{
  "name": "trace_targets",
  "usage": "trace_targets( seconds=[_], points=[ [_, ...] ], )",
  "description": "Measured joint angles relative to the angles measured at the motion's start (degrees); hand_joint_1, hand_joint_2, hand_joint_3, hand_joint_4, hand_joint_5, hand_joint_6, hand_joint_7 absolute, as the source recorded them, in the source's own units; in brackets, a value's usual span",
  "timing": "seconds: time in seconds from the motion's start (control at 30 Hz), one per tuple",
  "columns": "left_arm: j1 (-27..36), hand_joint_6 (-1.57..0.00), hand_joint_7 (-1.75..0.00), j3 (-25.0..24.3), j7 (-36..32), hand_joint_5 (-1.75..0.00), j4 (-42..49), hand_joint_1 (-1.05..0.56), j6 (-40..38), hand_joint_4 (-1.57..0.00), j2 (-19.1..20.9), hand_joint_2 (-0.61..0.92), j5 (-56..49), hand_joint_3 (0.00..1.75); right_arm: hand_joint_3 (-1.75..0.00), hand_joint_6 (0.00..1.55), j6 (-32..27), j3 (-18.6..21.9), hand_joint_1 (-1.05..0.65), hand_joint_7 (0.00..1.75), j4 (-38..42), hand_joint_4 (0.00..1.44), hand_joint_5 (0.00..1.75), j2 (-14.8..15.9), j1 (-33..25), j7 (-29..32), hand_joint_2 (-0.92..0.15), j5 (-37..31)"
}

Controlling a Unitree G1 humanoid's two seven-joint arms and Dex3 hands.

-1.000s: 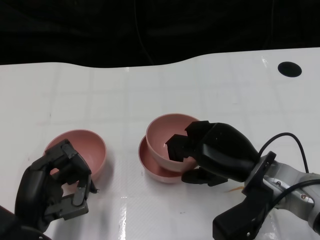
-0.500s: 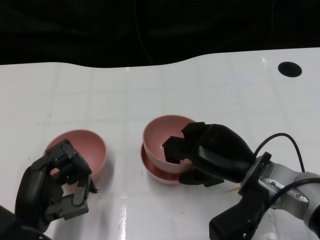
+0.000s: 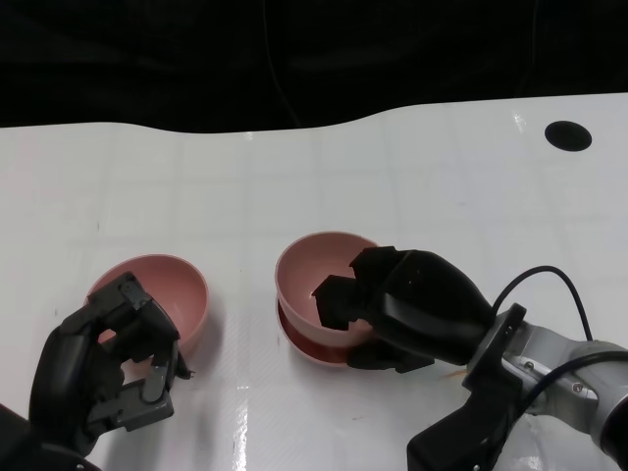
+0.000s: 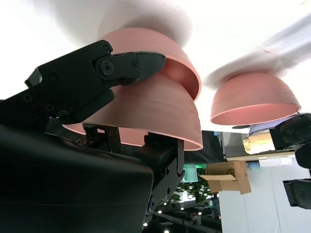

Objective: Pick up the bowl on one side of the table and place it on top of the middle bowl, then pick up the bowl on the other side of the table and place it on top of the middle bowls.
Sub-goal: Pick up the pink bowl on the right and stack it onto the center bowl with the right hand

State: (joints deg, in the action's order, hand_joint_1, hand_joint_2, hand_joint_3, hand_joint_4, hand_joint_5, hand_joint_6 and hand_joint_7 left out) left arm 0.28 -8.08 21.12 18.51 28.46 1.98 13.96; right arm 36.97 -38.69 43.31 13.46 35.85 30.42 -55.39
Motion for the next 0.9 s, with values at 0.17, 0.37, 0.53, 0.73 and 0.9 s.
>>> trace_targets(
  seconds=[0.17,0.37,0.53,0.73,0.9],
  points=[
    [0.0,-0.63,-1.68,0.0,0.0,-1.75,0.0,0.04,0.0,-0.72,0.0,0.58,0.0,1.27,-0.37,0.54,0.0,-0.2,-0.14,1.75,0.1,0.79,1.75,0.0,0.2,0.6,-0.84,-0.5],
    [0.1,-0.63,-1.68,0.1,0.0,-1.75,-0.3,0.04,0.0,-0.71,0.0,0.59,-0.1,1.26,-0.37,0.54,-0.1,-0.3,-0.13,1.75,0.4,0.79,1.75,-0.2,0.3,0.7,-0.83,-0.5],
    [0.1,-0.63,-1.68,0.1,0.0,-1.75,-0.4,0.05,0.0,-0.72,0.0,0.59,-0.2,1.26,-0.37,0.54,-0.1,-0.4,-0.13,1.75,0.6,0.78,1.75,-0.2,0.3,1.0,-0.83,-0.6],
    [0.1,-0.64,-1.68,0.1,0.0,-1.75,-0.4,0.06,0.0,-0.73,-0.1,0.60,-0.1,1.25,-0.37,0.54,-0.1,-0.4,-0.14,1.75,0.8,0.78,1.75,-0.2,0.3,1.1,-0.85,-0.6],
    [0.1,-0.63,-1.68,0.1,0.0,-1.75,-0.4,0.04,0.0,-0.73,-0.1,0.60,0.0,1.25,-0.36,0.51,-0.1,-0.5,-0.14,1.75,0.9,0.76,1.75,-0.3,0.4,1.6,-0.84,-0.7]
  ],
)
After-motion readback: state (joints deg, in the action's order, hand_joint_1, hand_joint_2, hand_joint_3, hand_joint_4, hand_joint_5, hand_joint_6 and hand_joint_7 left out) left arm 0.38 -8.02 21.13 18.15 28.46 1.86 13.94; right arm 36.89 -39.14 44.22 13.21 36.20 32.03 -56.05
